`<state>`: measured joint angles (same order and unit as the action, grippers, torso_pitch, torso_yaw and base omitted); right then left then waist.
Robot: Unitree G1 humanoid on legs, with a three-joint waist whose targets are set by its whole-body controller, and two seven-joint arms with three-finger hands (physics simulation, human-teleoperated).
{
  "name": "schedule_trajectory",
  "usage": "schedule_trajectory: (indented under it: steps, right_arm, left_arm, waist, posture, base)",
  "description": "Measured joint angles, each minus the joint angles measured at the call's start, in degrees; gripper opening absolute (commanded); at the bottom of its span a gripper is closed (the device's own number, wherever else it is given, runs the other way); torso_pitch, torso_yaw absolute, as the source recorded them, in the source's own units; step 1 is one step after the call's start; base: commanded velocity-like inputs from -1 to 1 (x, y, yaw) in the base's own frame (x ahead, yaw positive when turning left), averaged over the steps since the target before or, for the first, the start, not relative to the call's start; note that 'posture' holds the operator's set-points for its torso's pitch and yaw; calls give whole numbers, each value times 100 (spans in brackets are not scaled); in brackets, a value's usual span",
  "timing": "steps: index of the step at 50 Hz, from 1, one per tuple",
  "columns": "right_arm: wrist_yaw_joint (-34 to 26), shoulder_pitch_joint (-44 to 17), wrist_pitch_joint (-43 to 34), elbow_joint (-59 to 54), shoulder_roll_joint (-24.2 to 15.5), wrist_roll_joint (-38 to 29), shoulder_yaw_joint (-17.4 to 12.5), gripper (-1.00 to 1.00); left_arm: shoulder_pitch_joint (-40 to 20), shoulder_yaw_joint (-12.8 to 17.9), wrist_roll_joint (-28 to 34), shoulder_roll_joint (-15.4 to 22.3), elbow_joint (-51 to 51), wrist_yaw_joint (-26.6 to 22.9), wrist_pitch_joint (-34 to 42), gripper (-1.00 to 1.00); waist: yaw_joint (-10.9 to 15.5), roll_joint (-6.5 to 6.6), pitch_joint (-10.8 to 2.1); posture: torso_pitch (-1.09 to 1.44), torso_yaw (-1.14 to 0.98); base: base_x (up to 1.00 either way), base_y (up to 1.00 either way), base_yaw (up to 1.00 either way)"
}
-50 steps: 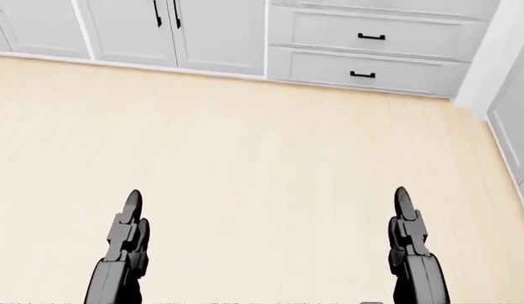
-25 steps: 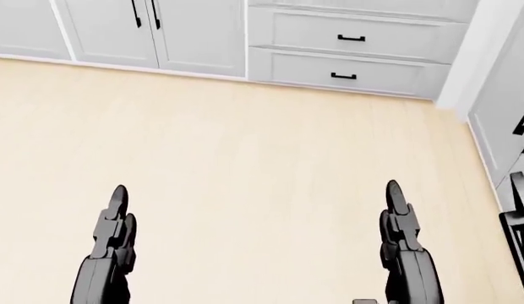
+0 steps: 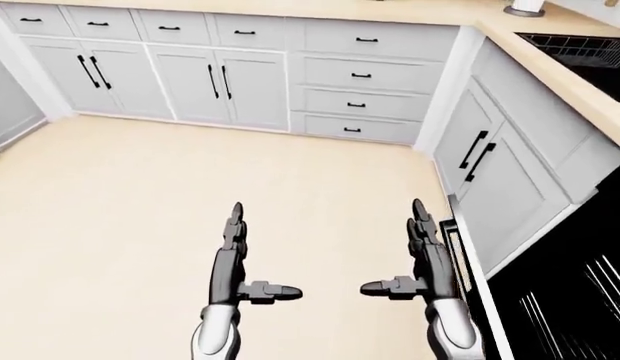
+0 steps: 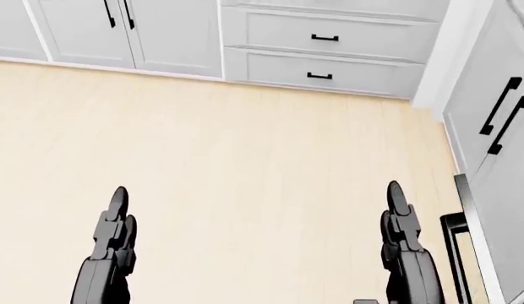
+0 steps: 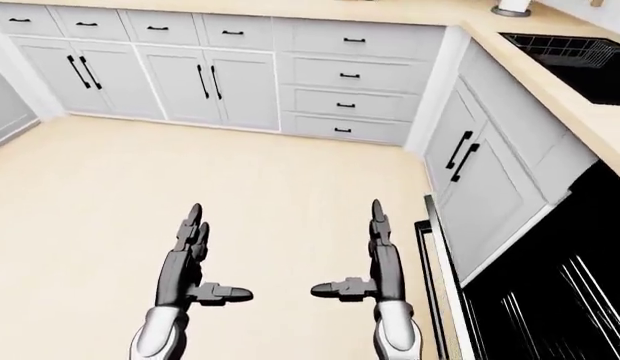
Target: Close the dishwasher door
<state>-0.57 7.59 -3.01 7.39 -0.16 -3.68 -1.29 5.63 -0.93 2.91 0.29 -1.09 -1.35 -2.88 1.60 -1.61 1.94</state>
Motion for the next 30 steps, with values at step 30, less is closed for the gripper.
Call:
schedule_trajectory:
  steps: [30]
  right_arm:
    - [24, 236, -242, 436, 16, -79, 84, 100]
  left_arm:
    - [17, -3, -11, -18, 22, 2, 82, 100]
  waist:
    - [-210, 142, -76]
  posture:
    - [0, 0]
  base:
    - [0, -11, 0]
